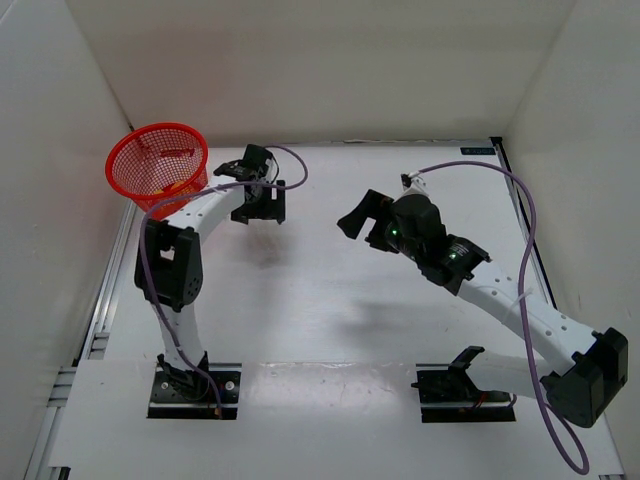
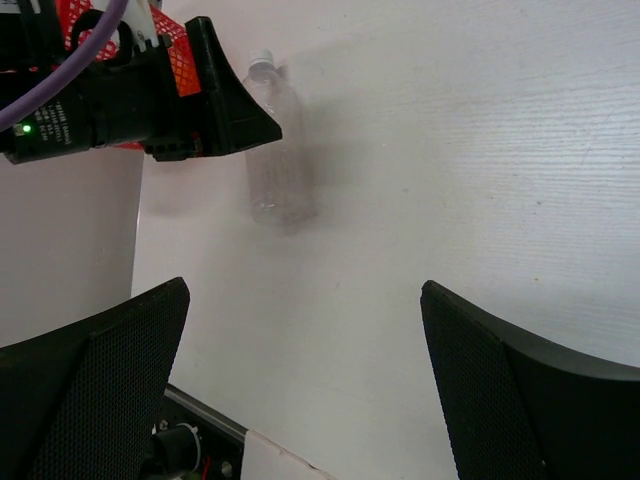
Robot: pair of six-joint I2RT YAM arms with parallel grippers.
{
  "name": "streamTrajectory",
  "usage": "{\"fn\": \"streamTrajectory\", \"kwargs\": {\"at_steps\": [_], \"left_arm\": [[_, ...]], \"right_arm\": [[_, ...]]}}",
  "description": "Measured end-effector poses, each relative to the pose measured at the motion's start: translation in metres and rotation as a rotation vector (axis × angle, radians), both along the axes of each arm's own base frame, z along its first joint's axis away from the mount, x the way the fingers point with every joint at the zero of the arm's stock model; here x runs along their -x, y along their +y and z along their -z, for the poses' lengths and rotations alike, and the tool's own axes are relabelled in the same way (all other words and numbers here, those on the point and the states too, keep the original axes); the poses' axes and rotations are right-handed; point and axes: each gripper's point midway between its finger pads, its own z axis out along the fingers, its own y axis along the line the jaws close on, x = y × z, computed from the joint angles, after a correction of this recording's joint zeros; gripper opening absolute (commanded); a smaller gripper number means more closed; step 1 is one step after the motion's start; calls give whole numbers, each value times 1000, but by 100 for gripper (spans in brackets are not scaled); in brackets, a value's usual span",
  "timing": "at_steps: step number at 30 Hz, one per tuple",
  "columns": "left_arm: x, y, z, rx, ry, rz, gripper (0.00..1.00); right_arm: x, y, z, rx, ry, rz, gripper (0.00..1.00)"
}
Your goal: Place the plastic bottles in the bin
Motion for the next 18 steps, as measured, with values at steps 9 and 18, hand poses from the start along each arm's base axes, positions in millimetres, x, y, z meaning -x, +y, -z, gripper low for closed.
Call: {"fn": "streamTrajectory", "kwargs": {"at_steps": [9,18], "left_arm": [[-9,32,77,-36,178,-103,99],[-14,27,63,75,188,-6,10]], "right_arm": [[-2,-3,21,60,47,13,100],[-7,-5,26,75,56,27,100]]}}
